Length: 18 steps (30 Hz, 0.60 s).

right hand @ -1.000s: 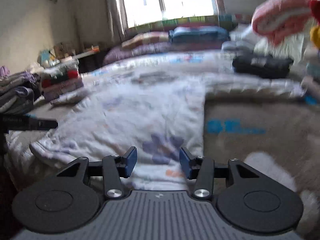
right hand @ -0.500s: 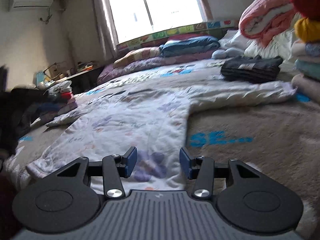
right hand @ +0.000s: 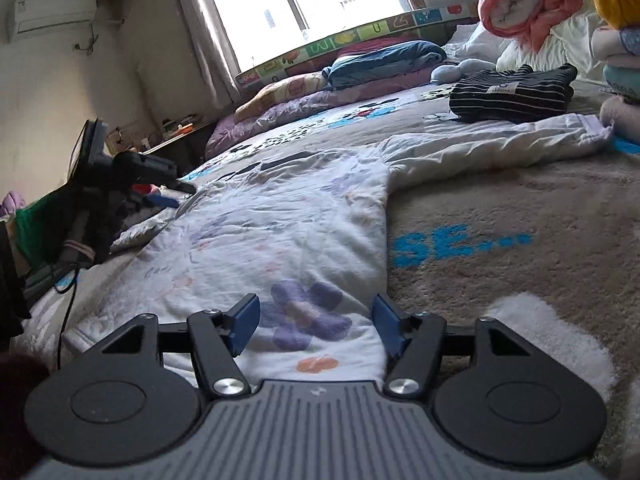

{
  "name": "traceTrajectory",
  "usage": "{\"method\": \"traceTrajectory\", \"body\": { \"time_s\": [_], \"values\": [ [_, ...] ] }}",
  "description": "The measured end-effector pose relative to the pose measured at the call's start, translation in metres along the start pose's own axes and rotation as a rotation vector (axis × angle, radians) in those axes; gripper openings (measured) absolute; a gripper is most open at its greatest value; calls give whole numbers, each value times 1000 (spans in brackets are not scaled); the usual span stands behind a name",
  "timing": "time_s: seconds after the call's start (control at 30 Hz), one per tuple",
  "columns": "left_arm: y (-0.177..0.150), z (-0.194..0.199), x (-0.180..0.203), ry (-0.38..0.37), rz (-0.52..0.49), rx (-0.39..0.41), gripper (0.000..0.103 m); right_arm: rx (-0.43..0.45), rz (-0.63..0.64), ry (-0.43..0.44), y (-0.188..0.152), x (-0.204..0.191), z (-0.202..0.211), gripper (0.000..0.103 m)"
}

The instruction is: Fold clothes

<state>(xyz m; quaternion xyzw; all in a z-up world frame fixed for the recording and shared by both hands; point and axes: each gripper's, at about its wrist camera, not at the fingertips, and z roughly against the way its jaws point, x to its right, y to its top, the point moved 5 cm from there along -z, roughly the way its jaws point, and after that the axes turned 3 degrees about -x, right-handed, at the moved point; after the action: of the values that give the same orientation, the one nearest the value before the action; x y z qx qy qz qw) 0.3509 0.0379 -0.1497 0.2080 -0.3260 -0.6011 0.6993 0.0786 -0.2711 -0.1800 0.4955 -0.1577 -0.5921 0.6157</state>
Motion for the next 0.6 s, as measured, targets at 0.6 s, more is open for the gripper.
{"method": "traceTrajectory", "body": {
  "time_s": [0.6],
  "values": [
    [2, 21, 57, -35, -97, 23, 62, 9, -120, 15, 11, 15, 1, 62]
  ]
}}
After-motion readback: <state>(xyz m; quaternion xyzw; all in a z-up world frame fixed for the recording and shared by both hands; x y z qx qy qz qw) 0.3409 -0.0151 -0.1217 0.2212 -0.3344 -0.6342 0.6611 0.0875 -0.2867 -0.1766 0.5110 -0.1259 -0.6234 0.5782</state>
